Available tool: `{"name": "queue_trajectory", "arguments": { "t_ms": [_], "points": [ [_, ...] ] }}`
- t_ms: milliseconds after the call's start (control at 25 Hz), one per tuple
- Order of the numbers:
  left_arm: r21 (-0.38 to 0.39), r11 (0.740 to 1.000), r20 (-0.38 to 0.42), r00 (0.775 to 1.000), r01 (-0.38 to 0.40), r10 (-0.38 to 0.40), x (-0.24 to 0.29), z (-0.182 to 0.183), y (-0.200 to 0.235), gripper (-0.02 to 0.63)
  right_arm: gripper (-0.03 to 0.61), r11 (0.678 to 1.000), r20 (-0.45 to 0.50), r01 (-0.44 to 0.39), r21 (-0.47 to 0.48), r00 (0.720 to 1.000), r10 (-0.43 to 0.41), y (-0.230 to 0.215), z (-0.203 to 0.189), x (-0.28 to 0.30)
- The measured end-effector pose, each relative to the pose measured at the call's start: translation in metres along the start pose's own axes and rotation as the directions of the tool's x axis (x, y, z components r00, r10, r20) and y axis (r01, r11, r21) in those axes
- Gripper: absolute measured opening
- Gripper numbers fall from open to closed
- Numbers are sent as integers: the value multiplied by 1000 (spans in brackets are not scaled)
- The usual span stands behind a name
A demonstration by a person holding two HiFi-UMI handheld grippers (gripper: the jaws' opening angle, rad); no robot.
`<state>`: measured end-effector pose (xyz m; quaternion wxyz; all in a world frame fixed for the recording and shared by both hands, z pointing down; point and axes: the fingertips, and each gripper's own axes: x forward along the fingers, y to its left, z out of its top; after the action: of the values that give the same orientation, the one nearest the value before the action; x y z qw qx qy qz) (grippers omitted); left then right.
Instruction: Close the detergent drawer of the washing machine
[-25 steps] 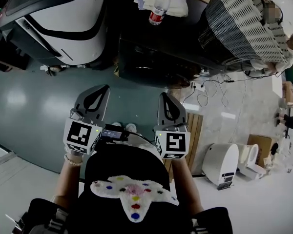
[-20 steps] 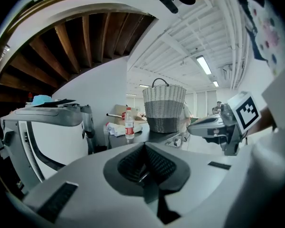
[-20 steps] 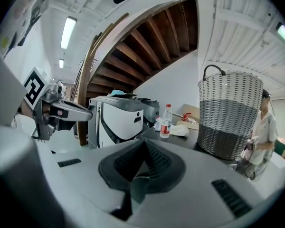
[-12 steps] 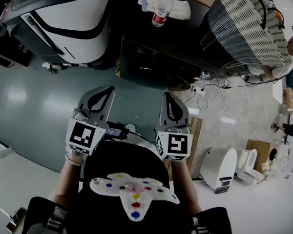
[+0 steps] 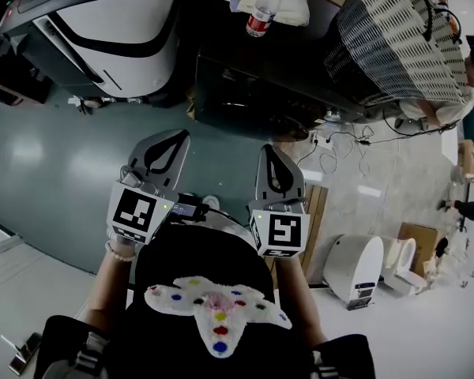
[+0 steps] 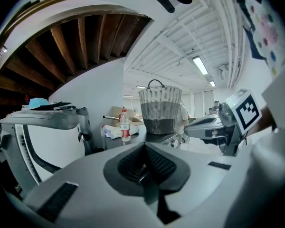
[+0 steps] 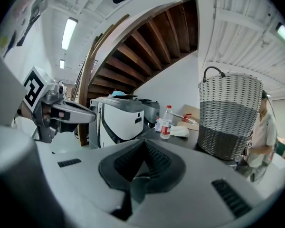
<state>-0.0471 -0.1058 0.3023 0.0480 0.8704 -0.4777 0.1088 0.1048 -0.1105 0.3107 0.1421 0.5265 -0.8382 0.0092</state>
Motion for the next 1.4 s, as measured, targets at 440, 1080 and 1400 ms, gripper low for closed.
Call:
{"name": "queue_trajectory", "arguments": {
  "t_ms": [440,1080,1400],
  "points": [
    [6,1000,8,1000,6,-6,-4,2,-2,11,5,1000,3,-8,-12,1000,8,8,1,-5],
    [9,1000,7,1000,-2,2,-11,-2,-2,11,5,1000,-2,-23,-19,1000,23,18,0,-9],
    [8,1000,2,1000,-5,5,-12,-3,-4,11,5,1000,-16,-28,-12,999,28,19,-5,-11]
  ]
}}
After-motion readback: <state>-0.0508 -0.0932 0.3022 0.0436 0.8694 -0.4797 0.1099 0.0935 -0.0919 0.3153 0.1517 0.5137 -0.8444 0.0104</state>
